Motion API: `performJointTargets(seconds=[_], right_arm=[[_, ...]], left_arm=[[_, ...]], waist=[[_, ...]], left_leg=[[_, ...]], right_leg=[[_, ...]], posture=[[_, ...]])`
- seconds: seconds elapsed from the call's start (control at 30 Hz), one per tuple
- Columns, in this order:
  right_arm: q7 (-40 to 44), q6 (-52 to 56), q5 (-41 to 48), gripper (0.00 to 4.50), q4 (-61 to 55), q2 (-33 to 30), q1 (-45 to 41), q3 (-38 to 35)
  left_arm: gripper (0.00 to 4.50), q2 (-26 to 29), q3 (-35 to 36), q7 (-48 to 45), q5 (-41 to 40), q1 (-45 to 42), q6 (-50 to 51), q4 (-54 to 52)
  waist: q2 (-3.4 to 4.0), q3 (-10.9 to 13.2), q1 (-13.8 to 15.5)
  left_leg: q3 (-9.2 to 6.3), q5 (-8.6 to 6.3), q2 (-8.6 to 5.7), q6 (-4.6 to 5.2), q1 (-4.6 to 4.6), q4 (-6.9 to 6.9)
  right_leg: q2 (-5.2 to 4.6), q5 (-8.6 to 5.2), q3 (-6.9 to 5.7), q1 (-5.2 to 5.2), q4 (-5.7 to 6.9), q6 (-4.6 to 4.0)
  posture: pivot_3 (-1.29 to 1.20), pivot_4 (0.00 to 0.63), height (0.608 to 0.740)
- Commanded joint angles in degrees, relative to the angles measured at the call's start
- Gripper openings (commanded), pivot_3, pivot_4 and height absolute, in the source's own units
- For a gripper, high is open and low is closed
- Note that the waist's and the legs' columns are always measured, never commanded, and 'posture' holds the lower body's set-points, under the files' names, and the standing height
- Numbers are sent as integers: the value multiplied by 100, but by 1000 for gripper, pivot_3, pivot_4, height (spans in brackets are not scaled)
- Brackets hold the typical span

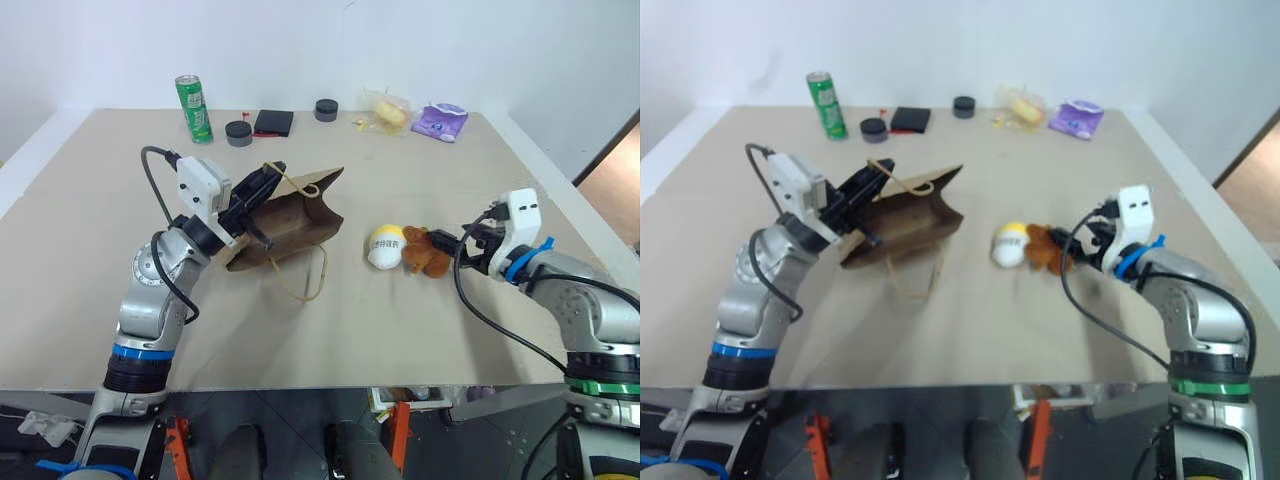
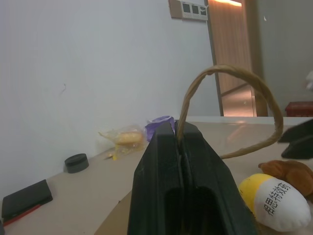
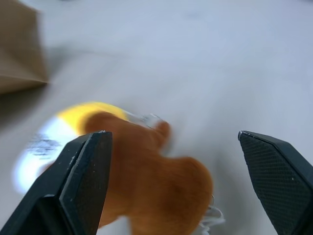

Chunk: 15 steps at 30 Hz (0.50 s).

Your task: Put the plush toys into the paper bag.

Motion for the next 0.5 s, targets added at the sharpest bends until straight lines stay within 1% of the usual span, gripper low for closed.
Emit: performJointTargets(seconds=[0.03, 0.1, 0.13, 0.2, 0.23, 0.33, 0.37, 0.4, 0.5], right_arm=[[76, -183, -178, 4432, 316, 74, -78, 84], [195, -138, -119, 3902, 389, 107, -102, 67], [250, -93, -119, 3725, 402, 90, -98, 97], [382, 42, -76, 2778, 365, 58, -61, 139], [463, 84, -60, 2404, 311, 33, -16, 160], [589, 169, -47, 701, 178, -6, 103, 157], [624, 224, -40, 328, 130, -33, 151, 169], [658, 250, -31, 35, 78, -53, 197, 175], [673, 171, -12, 35, -35, -36, 237, 73]], left_arm=[[0, 19, 184, 28, -110, -216, 30, -190], [0, 19, 214, 29, -121, -245, 66, -184], [0, 16, 224, 29, -122, -254, 79, -187], [0, 6, 238, 29, -121, -270, 106, -198], [0, 1, 242, 32, -122, -280, 120, -202], [0, -11, 250, 31, -121, -303, 148, -198], [0, -16, 255, 30, -120, -310, 147, -187], [0, -23, 259, 30, -116, -321, 145, -170], [0, -43, 260, 24, -104, -345, 132, -121]], waist=[[2, 1, 9], [2, 1, 9], [2, 1, 9], [2, 1, 9], [2, 1, 9], [1, 0, 11], [1, 0, 13], [1, 0, 14], [1, 0, 15]], left_leg=[[0, 0, 0, 0, -1, -1], [2, -1, -1, 1, -2, -1], [3, -1, -1, 1, -2, -1], [4, -1, -3, 1, -2, 0], [3, -1, -3, 1, -2, 1], [3, -1, -3, 2, -1, 4], [2, -1, -3, 2, -1, 4], [2, -1, -3, 2, 0, 4], [3, -1, -2, 1, 0, 4]], right_leg=[[0, 3, 0, 0, 0, 8], [-1, 7, 4, 0, 0, 23], [-1, 8, 5, 0, -1, 25], [-2, 9, 6, 2, -2, 27], [-2, 9, 6, 2, -2, 26], [-2, 0, 6, 3, -2, 10], [-2, 0, 6, 4, -2, 10], [-2, 0, 6, 4, -2, 10], [-2, -1, 6, 4, -2, 9]], posture=[[0, 150, 740], [0, 150, 740], [0, 150, 740], [0, 150, 740], [0, 150, 740], [0, 150, 740], [0, 150, 740], [0, 150, 740], [0, 150, 740]])
